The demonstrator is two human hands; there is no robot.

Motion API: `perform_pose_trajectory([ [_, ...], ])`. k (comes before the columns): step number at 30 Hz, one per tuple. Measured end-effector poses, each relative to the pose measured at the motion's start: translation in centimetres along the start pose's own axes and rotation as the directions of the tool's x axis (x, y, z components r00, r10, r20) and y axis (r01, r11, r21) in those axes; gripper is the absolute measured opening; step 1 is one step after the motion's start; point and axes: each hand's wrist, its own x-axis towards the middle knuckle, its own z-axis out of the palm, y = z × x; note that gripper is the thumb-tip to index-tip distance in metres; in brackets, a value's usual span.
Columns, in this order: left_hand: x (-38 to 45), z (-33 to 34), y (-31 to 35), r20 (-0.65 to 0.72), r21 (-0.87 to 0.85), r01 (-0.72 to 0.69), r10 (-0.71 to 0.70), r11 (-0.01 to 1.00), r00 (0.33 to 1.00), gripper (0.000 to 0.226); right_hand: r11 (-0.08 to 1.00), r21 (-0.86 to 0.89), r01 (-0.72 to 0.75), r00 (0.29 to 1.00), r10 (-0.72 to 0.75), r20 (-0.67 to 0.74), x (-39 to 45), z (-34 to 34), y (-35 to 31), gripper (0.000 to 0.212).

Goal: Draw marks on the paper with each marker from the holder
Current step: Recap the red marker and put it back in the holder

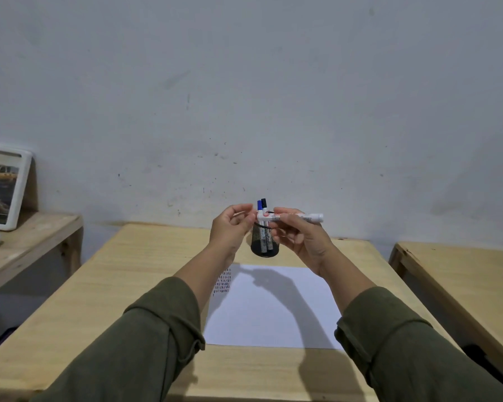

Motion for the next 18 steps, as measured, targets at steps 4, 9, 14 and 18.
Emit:
perform_pose_trajectory([
  [4, 1.2, -1.1, 0.5, -0.074, -0.039, 0.012, -0.015, 0.999, 0.997, 0.027, 0.997, -0.003, -0.075, 0.994, 0.075, 0.081, -0.2, -0.7, -0.2, 0.037],
  [9, 2.0, -1.1, 0.7, -0.014, 0.091, -0.013, 0.014, 0.996, 1.0, 0.025, 0.981, -0.15, -0.126, 0.989, 0.136, 0.058, 0.6, -0.8, 0.5, 0.023],
  [14, 3.9, 0.3, 0.8, 0.039, 0.216, -0.034, 0.026, 0.976, 0.999, 0.023, 0.919, -0.372, -0.129, 0.99, 0.138, -0.002, 3.1, -1.1, 0.8, 0.032],
  [18, 6.7, 0.2, -0.5, -0.054, 0.489, -0.024, 0.057, 0.872, 0.997, 0.025, 0.892, -0.448, -0.059, 0.993, 0.005, -0.121, 6.2, -1.9, 0.2, 0.05],
])
